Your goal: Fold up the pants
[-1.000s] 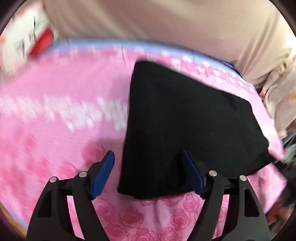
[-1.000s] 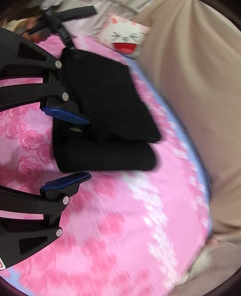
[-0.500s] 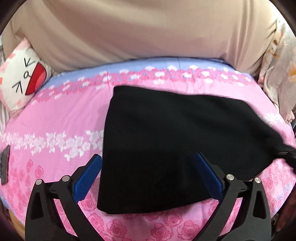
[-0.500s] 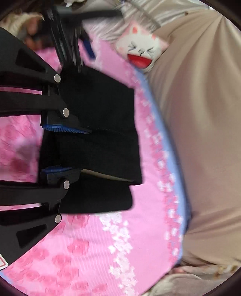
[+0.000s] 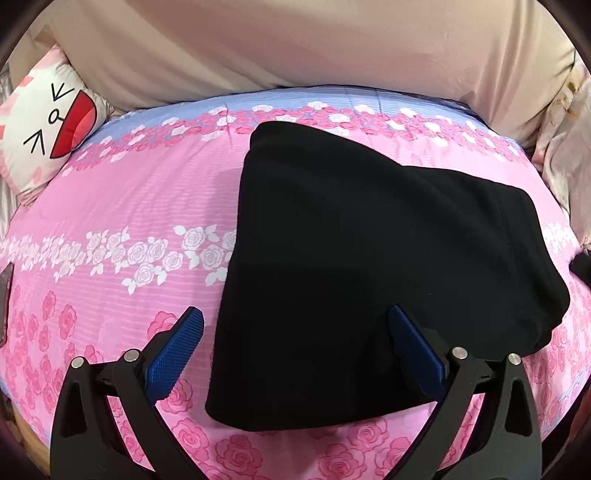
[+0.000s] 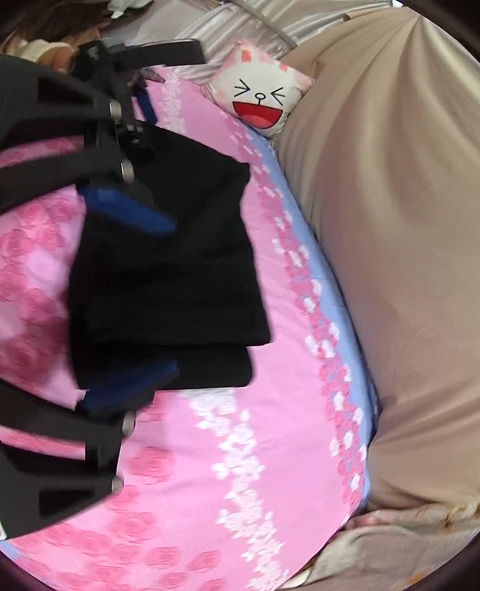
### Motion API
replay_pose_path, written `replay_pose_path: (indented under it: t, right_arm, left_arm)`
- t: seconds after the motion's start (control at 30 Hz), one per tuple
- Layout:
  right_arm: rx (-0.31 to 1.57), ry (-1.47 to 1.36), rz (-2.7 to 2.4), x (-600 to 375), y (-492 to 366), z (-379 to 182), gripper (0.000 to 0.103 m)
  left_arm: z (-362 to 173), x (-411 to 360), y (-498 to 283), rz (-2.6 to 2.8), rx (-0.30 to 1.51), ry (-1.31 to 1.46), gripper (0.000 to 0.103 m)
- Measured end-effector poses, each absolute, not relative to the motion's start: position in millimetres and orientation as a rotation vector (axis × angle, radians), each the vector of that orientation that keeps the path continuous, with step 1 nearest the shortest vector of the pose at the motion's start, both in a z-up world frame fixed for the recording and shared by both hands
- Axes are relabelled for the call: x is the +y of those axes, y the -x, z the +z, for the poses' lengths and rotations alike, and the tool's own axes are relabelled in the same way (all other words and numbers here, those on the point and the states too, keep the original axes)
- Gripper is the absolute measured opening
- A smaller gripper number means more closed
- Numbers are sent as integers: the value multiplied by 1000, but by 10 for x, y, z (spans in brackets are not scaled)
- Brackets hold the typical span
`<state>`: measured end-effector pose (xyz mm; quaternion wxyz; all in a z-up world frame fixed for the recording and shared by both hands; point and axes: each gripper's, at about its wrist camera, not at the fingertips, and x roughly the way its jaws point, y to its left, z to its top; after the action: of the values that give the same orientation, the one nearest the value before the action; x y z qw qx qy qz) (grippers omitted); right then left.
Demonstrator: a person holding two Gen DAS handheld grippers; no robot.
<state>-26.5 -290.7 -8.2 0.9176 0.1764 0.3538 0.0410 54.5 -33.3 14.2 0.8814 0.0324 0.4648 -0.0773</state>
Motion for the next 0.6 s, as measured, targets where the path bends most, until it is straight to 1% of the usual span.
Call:
replay_pose_path:
  t: [0.13, 0.2, 0.23, 0.27, 0.3, 0.33, 0.37, 0.4, 0.43, 0.5, 0.53, 0.57, 0.6]
  right_arm:
    - [772, -314, 91, -3007, -244, -123, 74]
    - [834, -296, 102, -3015, -583, -239, 74]
    - [874, -270, 101, -2989, -772, -325, 71]
    - [873, -253, 108, -2969, -831, -349, 41]
    - [880, -236, 142, -2911, -882, -340, 38]
    - [886, -230, 156, -2870, -891, -293, 30]
    - [844, -215, 153, -2824, -810, -135, 27]
    - [791, -205, 148, -2807, -714, 23, 4]
    - [731, -228, 144, -2836, -573, 224, 5]
    - [692, -261, 106, -2928, -469, 275, 7]
    - [714, -247, 85, -2941, -496, 202, 10]
    - [809, -183, 5, -2935, -628, -84, 20]
    - [861, -160, -30, -2940, -706, -252, 21]
  left_arm:
    - [146, -342, -544, -156, 968, -73, 98]
    - [155, -367, -544, -152, 958, -90, 98]
    - [156, -380, -544, -151, 957, -97, 98]
    - [160, -389, -544, -153, 957, -99, 98]
    - [163, -392, -550, -154, 957, -100, 98]
    - [169, -392, -557, -152, 957, -101, 98]
    - [174, -388, -565, -155, 958, -101, 98]
    - [176, -385, -574, -159, 959, -99, 98]
    - [167, -382, -588, -162, 962, -97, 98]
    - [117, -387, -627, -180, 974, -80, 98]
    - [90, -394, -644, -179, 980, -74, 98]
    - [61, -407, -664, -179, 987, -69, 98]
    - [47, -413, -674, -182, 990, -65, 98]
